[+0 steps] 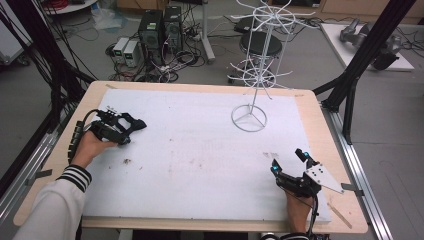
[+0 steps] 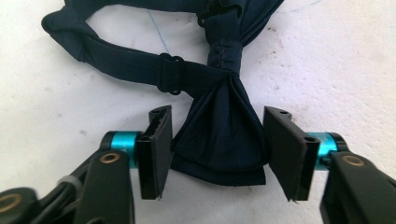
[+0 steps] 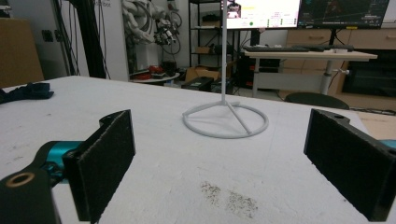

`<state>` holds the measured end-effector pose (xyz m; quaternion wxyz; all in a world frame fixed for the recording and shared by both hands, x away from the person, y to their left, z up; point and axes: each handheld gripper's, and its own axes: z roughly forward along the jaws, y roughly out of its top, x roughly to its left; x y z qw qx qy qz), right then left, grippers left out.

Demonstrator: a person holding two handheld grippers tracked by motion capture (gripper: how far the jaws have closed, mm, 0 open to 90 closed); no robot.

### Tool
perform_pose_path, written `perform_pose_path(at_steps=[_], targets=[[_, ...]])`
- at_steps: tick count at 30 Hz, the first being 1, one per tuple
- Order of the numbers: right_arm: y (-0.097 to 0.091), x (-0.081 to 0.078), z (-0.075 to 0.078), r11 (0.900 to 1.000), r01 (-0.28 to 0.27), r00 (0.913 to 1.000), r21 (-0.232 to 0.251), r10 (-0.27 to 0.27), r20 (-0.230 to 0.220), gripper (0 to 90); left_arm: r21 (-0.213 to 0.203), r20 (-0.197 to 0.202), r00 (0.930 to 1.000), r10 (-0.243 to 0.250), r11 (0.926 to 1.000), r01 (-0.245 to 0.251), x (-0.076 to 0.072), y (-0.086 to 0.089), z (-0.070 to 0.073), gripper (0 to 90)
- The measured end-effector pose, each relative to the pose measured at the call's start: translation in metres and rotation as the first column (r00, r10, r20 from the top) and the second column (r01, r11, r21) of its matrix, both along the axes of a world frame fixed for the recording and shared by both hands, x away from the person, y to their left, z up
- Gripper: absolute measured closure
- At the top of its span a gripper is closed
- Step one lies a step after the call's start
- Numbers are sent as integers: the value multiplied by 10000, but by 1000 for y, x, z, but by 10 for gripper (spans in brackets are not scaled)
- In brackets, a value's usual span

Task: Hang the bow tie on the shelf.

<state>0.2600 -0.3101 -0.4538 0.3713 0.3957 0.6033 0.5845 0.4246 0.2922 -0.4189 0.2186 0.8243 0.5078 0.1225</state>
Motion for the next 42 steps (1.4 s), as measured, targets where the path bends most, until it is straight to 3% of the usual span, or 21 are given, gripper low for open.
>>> perform_pose_path(at_steps=[8,10,13,19,23,26,29,31,33,34,35,36,39,40,41,42], targets=[[0,0,0,10000,23,10000,76,-22,-55,79,96,43,9999,112,9999,-112,0,1,1,577],[0,0,0,9999,20,10000,101,-20,-57,79,287,132,9997,184,9994,-188,-1,1,2,685],[0,-1,0,9999,16,10000,119,-15,-56,79,357,160,9996,222,9991,-227,-1,1,3,745],[0,-1,0,9999,3,10000,112,-2,-44,79,449,426,9990,154,9988,-173,-4,1,3,767],[0,-1,0,9999,5,10000,107,-4,-44,79,297,657,9977,170,9994,-189,-6,2,4,770],[0,-1,0,9999,7,10000,109,-7,-42,79,-122,1022,9947,99,9999,-87,-10,3,8,770],[0,-1,0,9999,8,10000,107,-8,-43,79,-283,1248,9921,96,9996,-61,-11,5,11,770],[0,-1,0,10000,14,10000,99,-14,-38,79,-705,1654,9862,55,9975,63,-15,6,17,771],[0,-1,0,10000,14,10000,97,-13,-37,79,-845,1771,9842,67,9964,84,-16,6,18,773],[0,-1,0,10000,15,10000,96,-14,-36,79,-1302,2096,9777,97,9913,180,-18,7,22,776],[0,-1,0,10000,28,10000,78,-28,-28,79,-1302,2096,9777,97,9913,180,-18,7,22,777],[0,-1,0,10000,20,10000,76,-20,-26,79,-1659,2302,9730,152,9858,238,-19,7,24,779],[0,-1,0,10000,24,10000,67,-24,-22,79,-1959,2531,9674,116,9798,395,-21,6,27,781],[0,0,0,10000,39,10000,63,-39,-19,79,-2216,2763,9610,85,9736,551,-23,4,29,782],[0,-1,0,10000,39,10000,56,-38,-32,79,-2216,2763,9610,85,9736,551,-23,4,29,782],[0,-1,0,10000,42,10000,51,-41,-31,79,-2492,2996,9540,104,9661,677,-24,2,32,783]])
